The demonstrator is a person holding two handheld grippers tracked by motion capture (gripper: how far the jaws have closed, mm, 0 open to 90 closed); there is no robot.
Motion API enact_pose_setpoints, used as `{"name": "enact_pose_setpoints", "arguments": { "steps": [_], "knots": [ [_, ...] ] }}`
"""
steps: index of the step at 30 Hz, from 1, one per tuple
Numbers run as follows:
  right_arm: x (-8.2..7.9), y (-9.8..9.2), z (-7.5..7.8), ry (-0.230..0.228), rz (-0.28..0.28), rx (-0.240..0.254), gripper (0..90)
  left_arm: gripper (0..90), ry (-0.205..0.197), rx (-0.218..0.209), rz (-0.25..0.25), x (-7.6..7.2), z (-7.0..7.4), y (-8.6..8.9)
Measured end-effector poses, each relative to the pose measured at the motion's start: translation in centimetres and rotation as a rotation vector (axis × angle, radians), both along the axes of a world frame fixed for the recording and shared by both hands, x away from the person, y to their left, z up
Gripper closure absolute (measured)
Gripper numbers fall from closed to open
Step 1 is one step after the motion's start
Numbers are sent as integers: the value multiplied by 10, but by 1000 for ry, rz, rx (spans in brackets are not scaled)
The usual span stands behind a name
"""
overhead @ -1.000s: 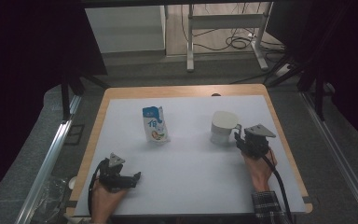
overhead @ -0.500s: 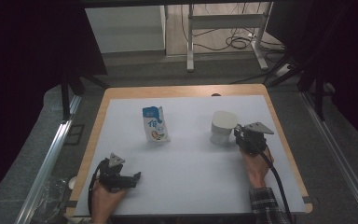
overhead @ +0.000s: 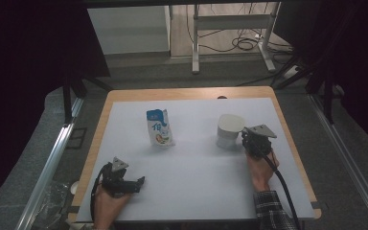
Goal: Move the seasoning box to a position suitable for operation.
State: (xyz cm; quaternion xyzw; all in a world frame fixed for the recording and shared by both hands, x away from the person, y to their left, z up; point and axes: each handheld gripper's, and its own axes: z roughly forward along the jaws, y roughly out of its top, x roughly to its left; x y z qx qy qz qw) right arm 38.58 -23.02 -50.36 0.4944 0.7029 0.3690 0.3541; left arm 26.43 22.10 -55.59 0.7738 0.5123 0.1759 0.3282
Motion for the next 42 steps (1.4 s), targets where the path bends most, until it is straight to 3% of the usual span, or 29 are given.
{"name": "enact_pose_setpoints", "arguments": {
  "steps": [7, 9, 11, 14, 23, 32, 42],
  "knots": [
    [2, -3, 0, -27, -26, 11, 815, 3, 0, 0, 0, 0, 0, 0],
    [1, -5, 2, -18, 2, 51, 812, 3, 0, 0, 0, 0, 0, 0],
    [0, -4, 3, -28, -4, 33, 819, 3, 0, 0, 0, 0, 0, 0],
    [0, -7, 4, -15, 15, 76, 818, 3, 0, 0, 0, 0, 0, 0],
    [-7, -6, 12, -16, 82, 100, 817, 4, 0, 0, 0, 0, 0, 0],
    [-25, -6, 21, -4, 155, 107, 814, 3, 0, 0, 0, 0, 0, 0],
    [-51, -4, 20, 3, 237, 121, 813, 3, 0, 0, 0, 0, 0, 0]
  ]
}}
